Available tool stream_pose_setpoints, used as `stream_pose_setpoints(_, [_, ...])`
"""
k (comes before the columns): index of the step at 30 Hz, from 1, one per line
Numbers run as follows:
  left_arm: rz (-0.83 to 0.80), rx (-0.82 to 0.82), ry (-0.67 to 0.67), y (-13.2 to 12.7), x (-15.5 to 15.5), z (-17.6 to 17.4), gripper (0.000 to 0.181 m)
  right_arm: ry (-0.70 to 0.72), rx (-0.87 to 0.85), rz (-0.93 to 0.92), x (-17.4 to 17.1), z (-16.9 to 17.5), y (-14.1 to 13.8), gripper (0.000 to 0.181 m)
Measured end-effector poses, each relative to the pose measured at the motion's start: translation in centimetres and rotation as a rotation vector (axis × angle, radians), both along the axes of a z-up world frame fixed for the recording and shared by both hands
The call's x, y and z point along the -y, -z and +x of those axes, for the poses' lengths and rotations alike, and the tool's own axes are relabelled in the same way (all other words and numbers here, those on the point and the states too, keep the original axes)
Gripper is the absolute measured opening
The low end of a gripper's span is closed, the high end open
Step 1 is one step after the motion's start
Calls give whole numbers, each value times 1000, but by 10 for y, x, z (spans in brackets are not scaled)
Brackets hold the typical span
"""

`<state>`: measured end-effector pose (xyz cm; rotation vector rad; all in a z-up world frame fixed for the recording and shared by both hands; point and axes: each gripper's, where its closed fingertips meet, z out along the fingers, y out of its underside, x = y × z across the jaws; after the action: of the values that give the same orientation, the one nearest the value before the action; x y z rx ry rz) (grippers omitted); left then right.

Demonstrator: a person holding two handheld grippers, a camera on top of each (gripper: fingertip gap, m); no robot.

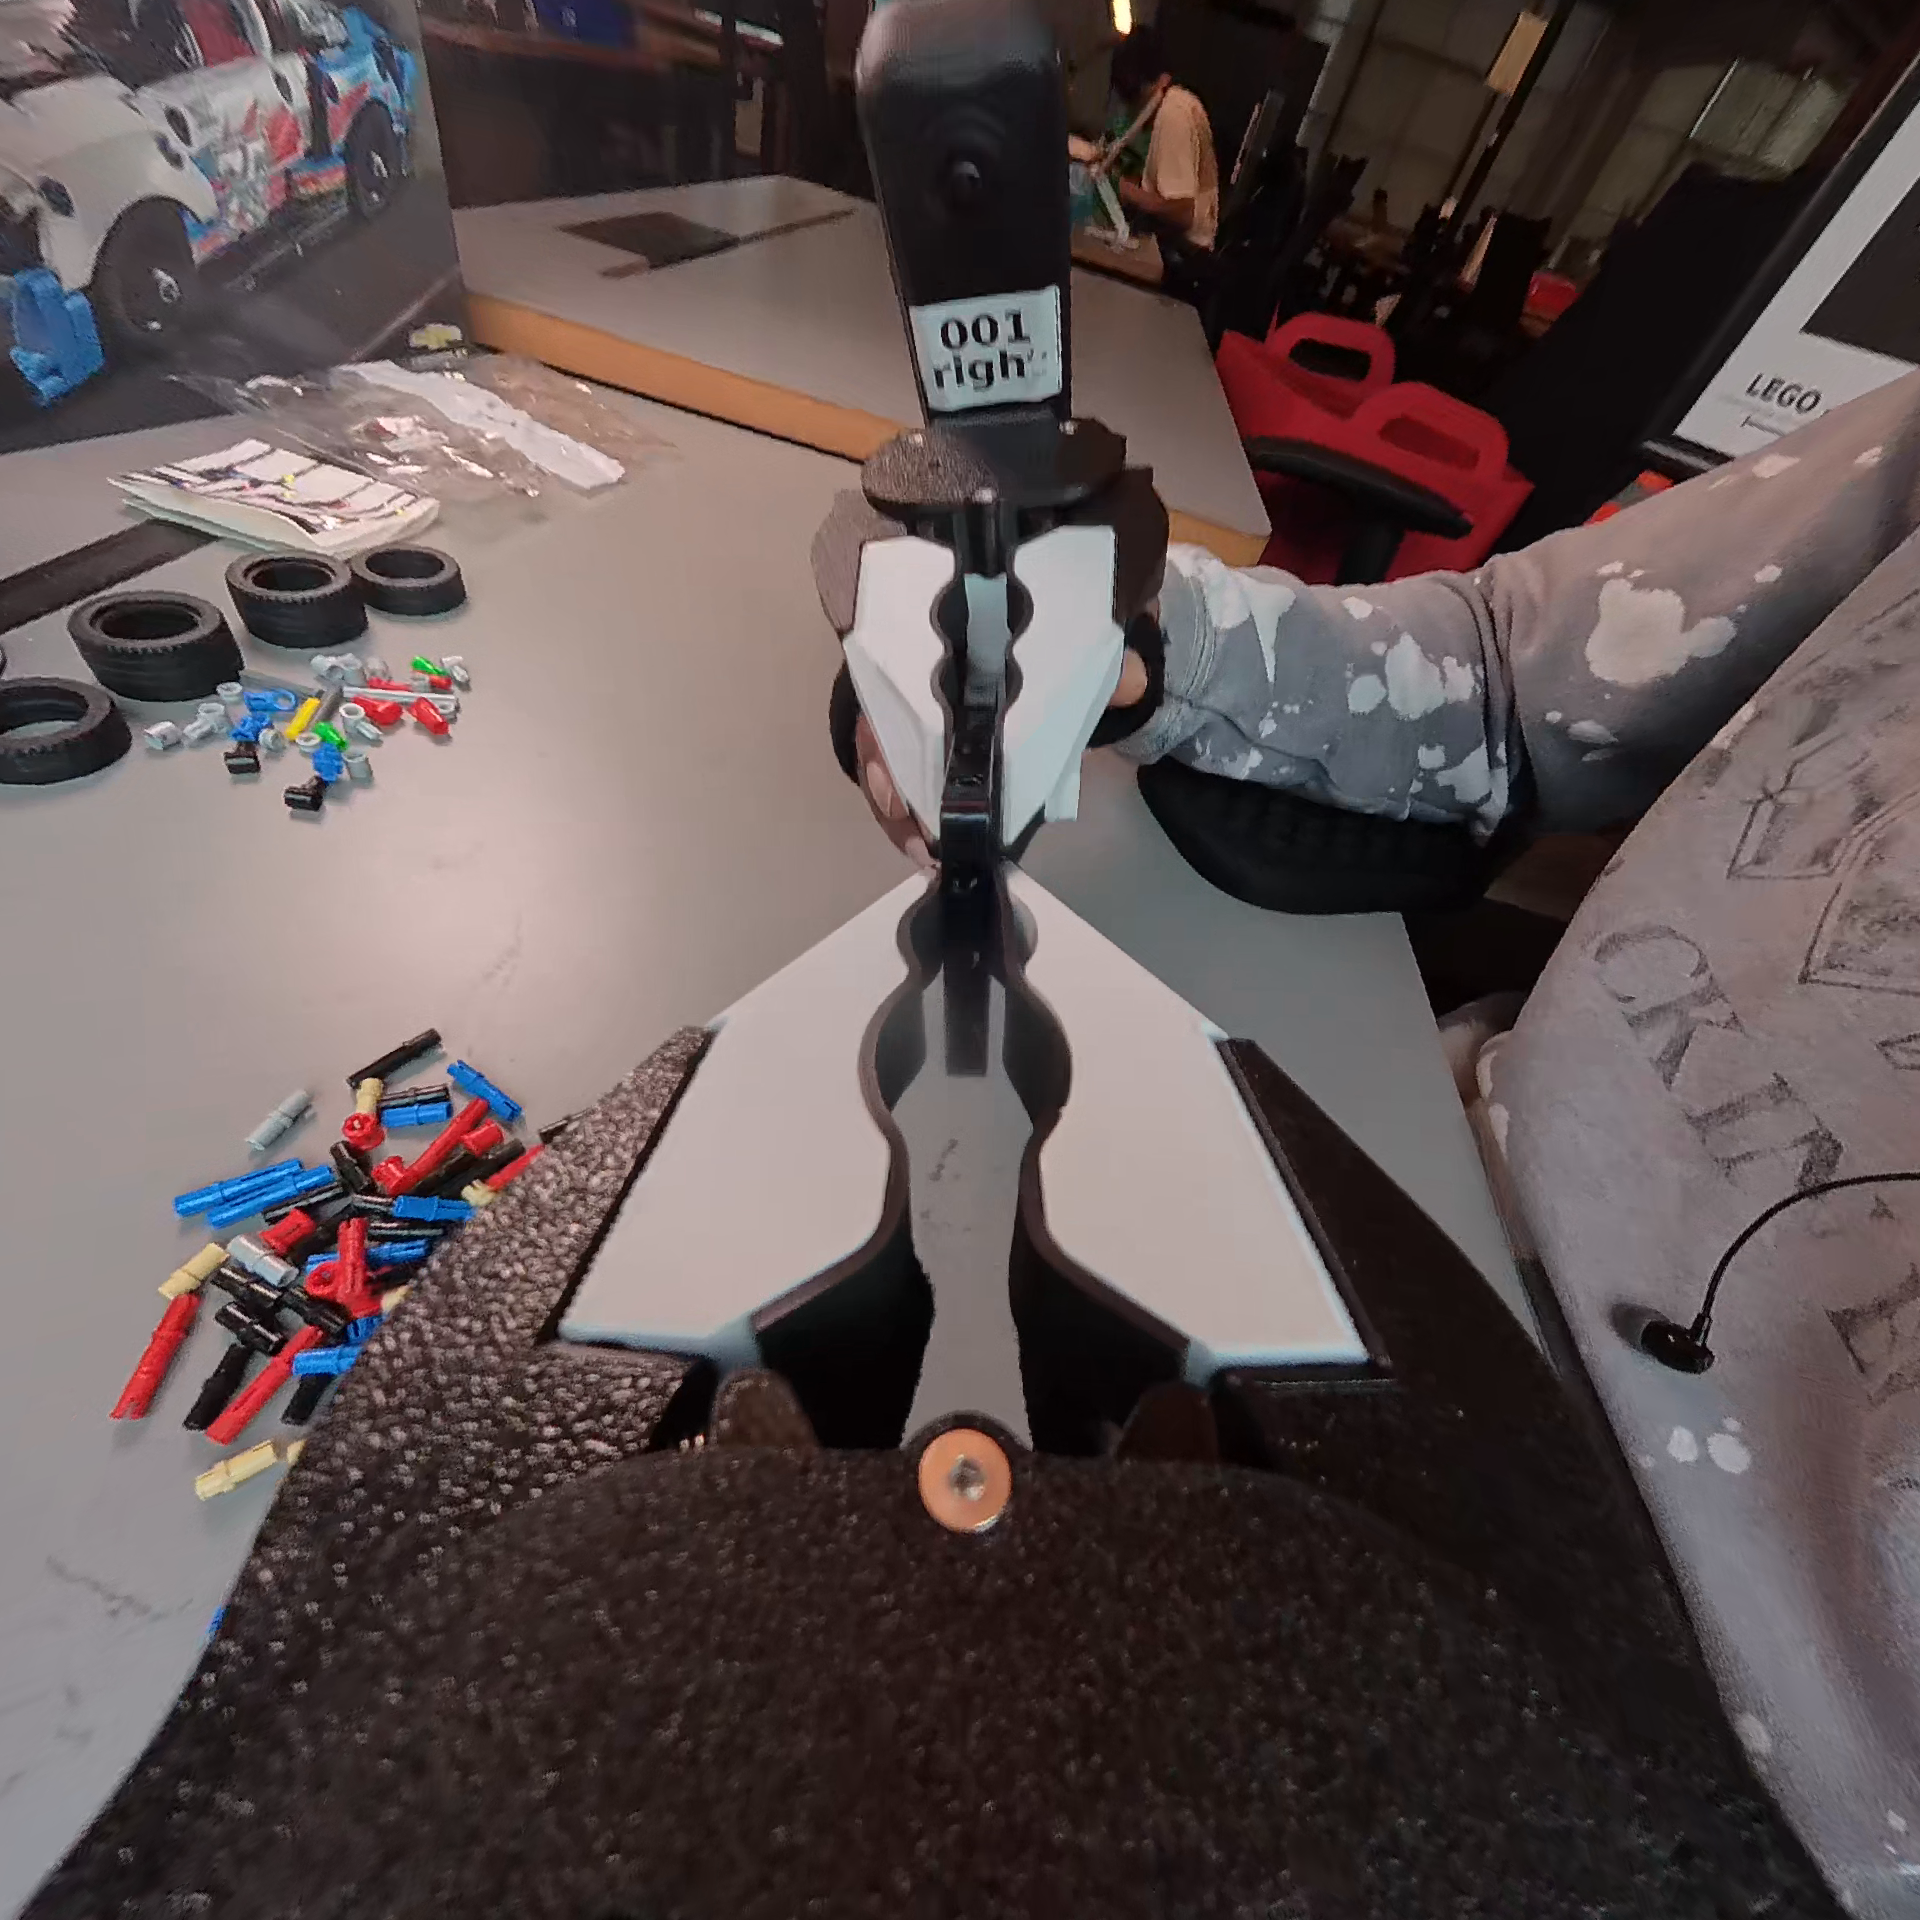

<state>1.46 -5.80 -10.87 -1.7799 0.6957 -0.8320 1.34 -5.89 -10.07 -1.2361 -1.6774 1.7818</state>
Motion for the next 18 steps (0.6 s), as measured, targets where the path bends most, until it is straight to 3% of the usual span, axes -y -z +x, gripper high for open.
stream_pose_setpoints(5, [-84, -41, 30, 14, 4, 4, 7, -1, 13, 32, 2, -1, 5, 7])
stream_pose_setpoints(10, [-75, 81, 6, 5, -1, 3, 6, 11, 50, 5, -3, 0, 6, 7])
stream_pose_setpoints(18, [-76, 38, -18, 15, -5, 1, 8, 22, 146, 80, -5, 2, 22, 7])
